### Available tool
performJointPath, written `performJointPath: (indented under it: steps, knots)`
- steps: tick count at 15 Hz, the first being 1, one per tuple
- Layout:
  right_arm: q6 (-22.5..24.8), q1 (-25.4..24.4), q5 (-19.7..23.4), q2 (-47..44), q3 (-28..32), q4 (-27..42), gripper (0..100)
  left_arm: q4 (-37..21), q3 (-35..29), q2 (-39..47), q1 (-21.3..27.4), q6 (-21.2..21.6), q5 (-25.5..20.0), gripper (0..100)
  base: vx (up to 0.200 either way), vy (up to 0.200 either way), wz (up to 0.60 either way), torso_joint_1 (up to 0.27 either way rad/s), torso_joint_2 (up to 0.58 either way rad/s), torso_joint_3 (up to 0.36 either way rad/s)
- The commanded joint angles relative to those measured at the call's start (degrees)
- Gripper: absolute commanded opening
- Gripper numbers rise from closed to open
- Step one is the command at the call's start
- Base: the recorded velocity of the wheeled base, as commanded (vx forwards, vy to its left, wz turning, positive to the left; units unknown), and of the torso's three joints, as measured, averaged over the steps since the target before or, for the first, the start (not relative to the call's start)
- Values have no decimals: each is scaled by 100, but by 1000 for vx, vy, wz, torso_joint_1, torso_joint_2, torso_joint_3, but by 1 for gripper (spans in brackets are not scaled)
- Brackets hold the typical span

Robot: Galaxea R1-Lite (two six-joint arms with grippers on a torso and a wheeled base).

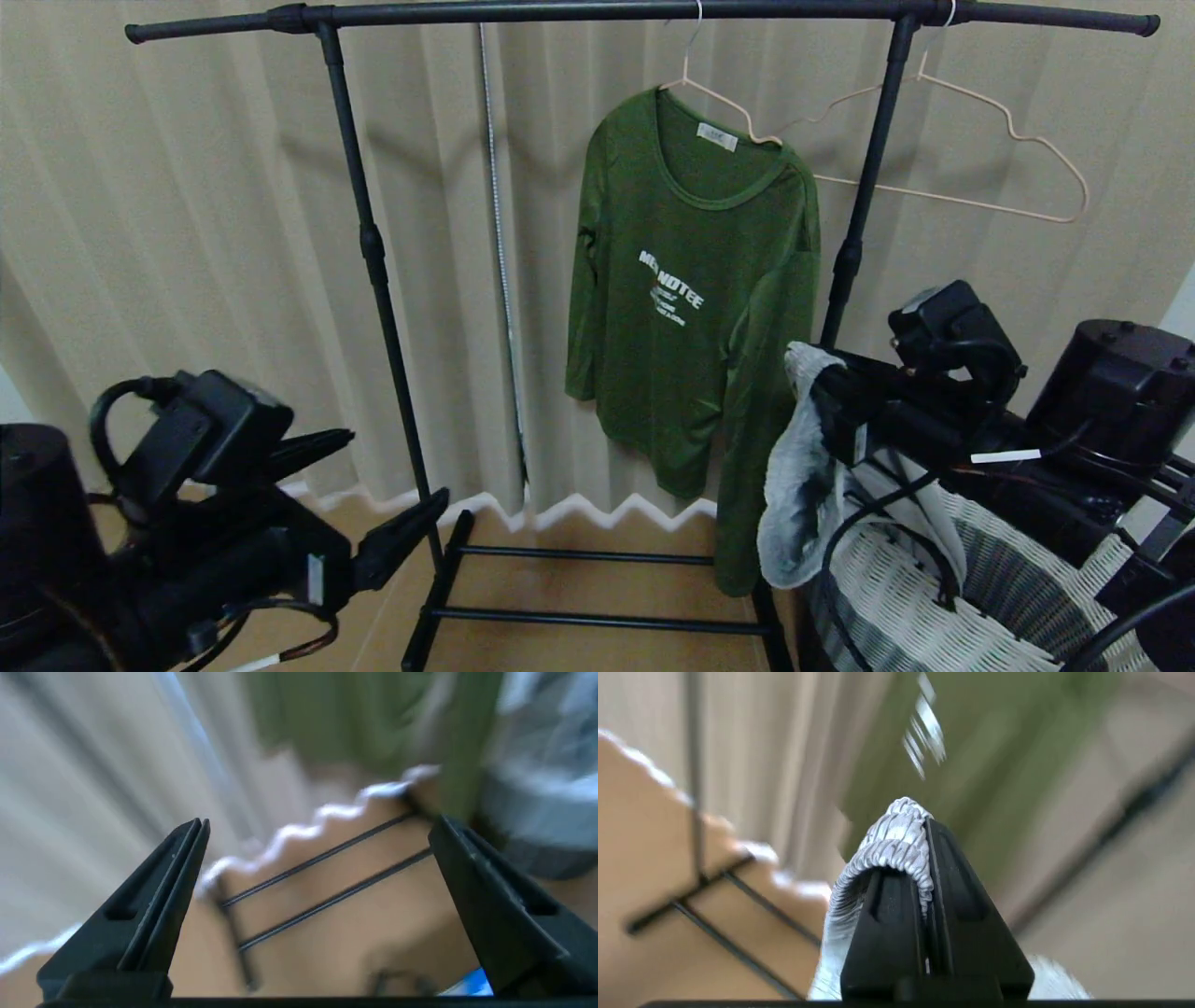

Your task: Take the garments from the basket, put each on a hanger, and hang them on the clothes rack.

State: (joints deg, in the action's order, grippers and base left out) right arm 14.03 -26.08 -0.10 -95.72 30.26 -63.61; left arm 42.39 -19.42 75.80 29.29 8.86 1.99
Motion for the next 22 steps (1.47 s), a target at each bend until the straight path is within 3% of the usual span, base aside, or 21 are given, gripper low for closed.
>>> performJointPath:
  steps: [1,2,3,6,8,9,14,20,21,22]
  knots:
    - [-129,-293,168,-17,560,51,0,15,-827,1165,832,-684,3,100,0,0,0,0,0,0]
    - [-181,-310,212,-8,648,68,0,15,-897,1262,920,-772,3,100,0,0,0,0,0,0]
    - [-551,-486,432,27,894,112,0,24,-1169,1859,1368,-1088,30,100,0,0,0,0,0,0]
    - [-1052,-847,528,177,1000,121,0,59,-1547,2940,1984,-1247,162,100,0,0,0,0,0,0]
    - [-1166,-908,678,203,1061,121,0,112,-1714,3169,2116,-1308,162,100,0,0,0,0,0,0]
    - [-1333,-943,854,291,1105,147,0,182,-2039,3371,2230,-1545,153,100,0,0,0,0,0,0]
    - [-1473,-1198,950,625,1035,174,0,235,-2637,3819,2098,-2090,179,100,0,0,0,0,0,0]
    - [-1465,-1233,941,950,1061,516,0,235,-2497,3960,1825,-2275,223,100,0,0,0,0,0,0]
    - [-1465,-1224,941,950,1079,516,0,235,-2356,3934,1825,-2240,223,0,0,0,0,0,0,0]
    - [-1465,-1207,941,941,1070,516,0,244,-2277,3925,1825,-2213,232,0,0,0,0,0,0,0]
